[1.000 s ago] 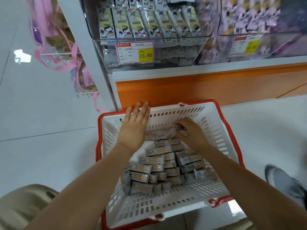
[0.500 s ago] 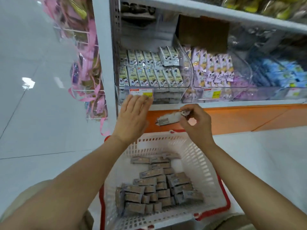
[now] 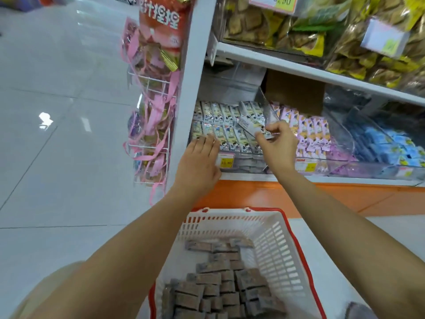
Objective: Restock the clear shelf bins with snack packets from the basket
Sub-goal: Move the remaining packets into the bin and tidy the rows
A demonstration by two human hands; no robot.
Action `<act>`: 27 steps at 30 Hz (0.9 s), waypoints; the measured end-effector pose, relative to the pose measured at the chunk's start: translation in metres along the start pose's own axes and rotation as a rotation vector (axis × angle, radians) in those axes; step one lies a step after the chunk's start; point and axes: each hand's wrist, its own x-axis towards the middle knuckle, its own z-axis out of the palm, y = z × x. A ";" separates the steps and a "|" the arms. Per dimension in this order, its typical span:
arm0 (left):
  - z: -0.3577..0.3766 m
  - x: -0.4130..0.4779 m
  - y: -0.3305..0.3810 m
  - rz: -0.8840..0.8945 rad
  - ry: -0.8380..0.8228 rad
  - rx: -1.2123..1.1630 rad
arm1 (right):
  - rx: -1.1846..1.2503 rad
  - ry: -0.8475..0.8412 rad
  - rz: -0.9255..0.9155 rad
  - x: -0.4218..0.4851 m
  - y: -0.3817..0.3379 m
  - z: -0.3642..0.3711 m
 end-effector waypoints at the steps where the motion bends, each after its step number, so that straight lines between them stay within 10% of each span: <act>1: 0.001 0.000 0.000 -0.001 0.002 -0.008 | -0.023 0.003 -0.004 0.006 0.000 0.006; 27: 0.020 0.003 -0.005 0.030 0.109 -0.062 | -0.538 -0.191 -0.061 0.071 0.006 0.069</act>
